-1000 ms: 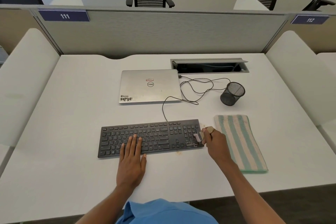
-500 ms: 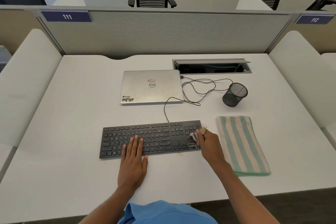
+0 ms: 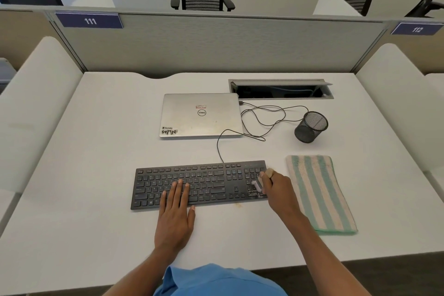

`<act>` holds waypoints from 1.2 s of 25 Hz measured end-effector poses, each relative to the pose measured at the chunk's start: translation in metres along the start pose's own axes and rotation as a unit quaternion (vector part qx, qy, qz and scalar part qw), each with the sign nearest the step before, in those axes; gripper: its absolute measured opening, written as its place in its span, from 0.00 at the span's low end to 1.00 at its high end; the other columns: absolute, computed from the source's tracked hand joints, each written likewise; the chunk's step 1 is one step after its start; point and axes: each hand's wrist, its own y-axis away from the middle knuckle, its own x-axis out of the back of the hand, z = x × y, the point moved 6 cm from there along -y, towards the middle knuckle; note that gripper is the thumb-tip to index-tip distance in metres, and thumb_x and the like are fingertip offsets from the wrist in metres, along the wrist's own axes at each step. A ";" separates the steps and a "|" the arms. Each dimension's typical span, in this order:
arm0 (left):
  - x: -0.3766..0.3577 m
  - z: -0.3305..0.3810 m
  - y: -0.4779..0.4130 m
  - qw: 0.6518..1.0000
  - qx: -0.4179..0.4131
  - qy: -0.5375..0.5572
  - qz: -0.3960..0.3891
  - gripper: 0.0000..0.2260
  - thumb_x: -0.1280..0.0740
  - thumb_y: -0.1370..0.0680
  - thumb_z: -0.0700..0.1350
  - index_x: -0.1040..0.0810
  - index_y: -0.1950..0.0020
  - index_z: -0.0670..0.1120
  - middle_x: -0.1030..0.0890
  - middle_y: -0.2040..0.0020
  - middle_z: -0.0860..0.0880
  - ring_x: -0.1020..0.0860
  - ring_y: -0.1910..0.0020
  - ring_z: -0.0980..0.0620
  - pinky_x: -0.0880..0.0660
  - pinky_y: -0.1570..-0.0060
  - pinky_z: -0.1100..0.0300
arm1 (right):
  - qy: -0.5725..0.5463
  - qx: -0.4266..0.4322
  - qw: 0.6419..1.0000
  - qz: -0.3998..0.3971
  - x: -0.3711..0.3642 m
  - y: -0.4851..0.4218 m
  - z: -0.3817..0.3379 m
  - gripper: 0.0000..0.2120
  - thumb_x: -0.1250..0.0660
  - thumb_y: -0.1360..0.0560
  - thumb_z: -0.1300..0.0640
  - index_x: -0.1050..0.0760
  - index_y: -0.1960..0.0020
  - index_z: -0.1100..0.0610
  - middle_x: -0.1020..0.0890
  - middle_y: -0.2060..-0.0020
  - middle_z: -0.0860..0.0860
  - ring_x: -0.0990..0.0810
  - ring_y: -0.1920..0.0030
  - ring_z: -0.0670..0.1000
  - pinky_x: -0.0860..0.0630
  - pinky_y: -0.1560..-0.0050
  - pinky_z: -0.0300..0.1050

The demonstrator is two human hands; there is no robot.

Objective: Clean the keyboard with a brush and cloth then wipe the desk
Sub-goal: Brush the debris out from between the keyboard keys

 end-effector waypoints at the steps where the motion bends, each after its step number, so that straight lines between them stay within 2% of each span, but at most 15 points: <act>1: 0.000 0.001 0.000 1.000 -0.001 0.002 0.000 0.31 0.47 0.15 0.53 0.49 0.13 0.46 0.50 0.13 0.48 0.53 0.14 0.48 0.51 0.17 0.42 | -0.006 0.000 1.000 0.003 0.000 -0.001 -0.001 0.19 0.43 0.15 0.52 0.29 0.64 0.55 0.22 0.71 0.46 0.24 0.71 0.43 0.35 0.72 0.32; 6: 0.001 0.000 0.000 1.000 -0.001 0.005 0.004 0.31 0.47 0.15 0.53 0.49 0.13 0.46 0.49 0.13 0.47 0.52 0.14 0.48 0.51 0.18 0.42 | 0.002 0.007 1.000 -0.008 -0.006 -0.002 -0.006 0.21 0.44 0.15 0.50 0.27 0.63 0.58 0.21 0.72 0.49 0.24 0.72 0.47 0.33 0.73 0.37; 9: 0.000 0.001 0.000 1.000 -0.004 0.004 0.005 0.31 0.47 0.15 0.52 0.49 0.13 0.46 0.49 0.13 0.47 0.52 0.14 0.48 0.52 0.17 0.43 | -0.031 0.017 0.999 0.002 -0.012 -0.003 -0.008 0.19 0.42 0.15 0.51 0.27 0.61 0.60 0.20 0.71 0.50 0.23 0.71 0.42 0.31 0.71 0.35; 12: 0.000 -0.001 0.000 1.000 -0.003 0.005 0.007 0.30 0.47 0.15 0.52 0.48 0.13 0.46 0.49 0.13 0.47 0.52 0.14 0.48 0.52 0.17 0.43 | 0.006 0.011 1.000 -0.015 -0.019 0.001 0.001 0.19 0.43 0.15 0.50 0.30 0.63 0.56 0.21 0.71 0.51 0.27 0.72 0.45 0.33 0.70 0.41; 14: 0.000 0.000 0.000 1.000 -0.004 0.003 0.006 0.30 0.46 0.15 0.52 0.47 0.13 0.46 0.49 0.13 0.47 0.51 0.14 0.48 0.51 0.17 0.42 | 0.017 -0.003 1.000 -0.018 -0.016 -0.002 0.001 0.21 0.43 0.15 0.50 0.29 0.65 0.54 0.21 0.72 0.49 0.26 0.72 0.46 0.34 0.71 0.39; 16: -0.001 0.000 0.000 1.000 -0.005 0.003 0.005 0.30 0.47 0.15 0.52 0.47 0.13 0.46 0.49 0.13 0.47 0.51 0.14 0.48 0.50 0.17 0.42 | 0.000 -0.008 1.000 -0.003 -0.012 -0.004 -0.003 0.21 0.43 0.15 0.50 0.27 0.64 0.56 0.21 0.72 0.48 0.25 0.72 0.44 0.33 0.72 0.37; 20: -0.001 0.000 0.001 1.000 -0.004 0.005 0.009 0.30 0.47 0.15 0.53 0.48 0.13 0.46 0.49 0.13 0.47 0.52 0.14 0.48 0.52 0.17 0.43 | 0.009 0.016 1.000 -0.024 -0.017 0.007 -0.004 0.20 0.44 0.15 0.49 0.29 0.63 0.57 0.21 0.71 0.51 0.28 0.72 0.46 0.34 0.70 0.42; 25: -0.001 0.000 0.000 1.000 -0.006 0.009 0.010 0.30 0.46 0.15 0.52 0.48 0.13 0.46 0.49 0.13 0.48 0.52 0.14 0.48 0.51 0.17 0.42 | -0.016 0.028 0.999 -0.010 -0.019 0.005 -0.015 0.18 0.42 0.16 0.50 0.26 0.61 0.57 0.19 0.69 0.51 0.23 0.70 0.46 0.28 0.69 0.46; 28: -0.001 0.000 0.000 1.000 -0.005 0.008 0.010 0.31 0.45 0.15 0.52 0.48 0.13 0.46 0.49 0.13 0.48 0.52 0.14 0.48 0.51 0.17 0.42 | -0.012 0.026 0.999 -0.036 -0.026 0.009 -0.014 0.17 0.42 0.15 0.51 0.23 0.59 0.56 0.19 0.68 0.48 0.20 0.67 0.49 0.25 0.65 0.47; 30: 0.000 -0.001 0.001 1.000 -0.005 0.009 0.010 0.31 0.45 0.15 0.52 0.48 0.13 0.46 0.49 0.13 0.47 0.52 0.14 0.48 0.51 0.17 0.42 | -0.002 0.020 0.998 -0.057 -0.025 0.009 -0.011 0.17 0.41 0.15 0.52 0.23 0.58 0.58 0.20 0.69 0.48 0.21 0.67 0.50 0.27 0.65 0.49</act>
